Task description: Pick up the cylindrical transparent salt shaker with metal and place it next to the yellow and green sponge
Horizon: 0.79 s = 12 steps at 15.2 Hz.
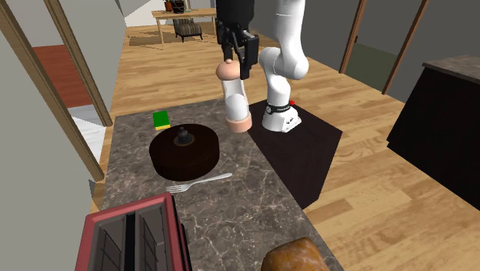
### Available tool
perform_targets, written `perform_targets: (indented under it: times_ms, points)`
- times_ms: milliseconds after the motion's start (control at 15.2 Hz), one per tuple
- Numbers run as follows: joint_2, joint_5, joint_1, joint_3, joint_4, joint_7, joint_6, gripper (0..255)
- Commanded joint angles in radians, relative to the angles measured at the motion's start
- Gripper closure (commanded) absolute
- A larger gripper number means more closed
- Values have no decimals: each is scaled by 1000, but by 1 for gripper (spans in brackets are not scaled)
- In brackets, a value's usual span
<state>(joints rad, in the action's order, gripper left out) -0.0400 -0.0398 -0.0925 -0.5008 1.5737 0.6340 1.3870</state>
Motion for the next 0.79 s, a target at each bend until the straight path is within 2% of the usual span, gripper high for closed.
perform_targets:
  times_ms: [0, 330, 726]
  points:
    - [-62, 17, 30, 35, 58, -67, 6, 255]
    - [-165, 27, 80, 121, 167, -210, 27, 255]
    - [-245, 7, 133, 225, 256, -371, 47, 255]
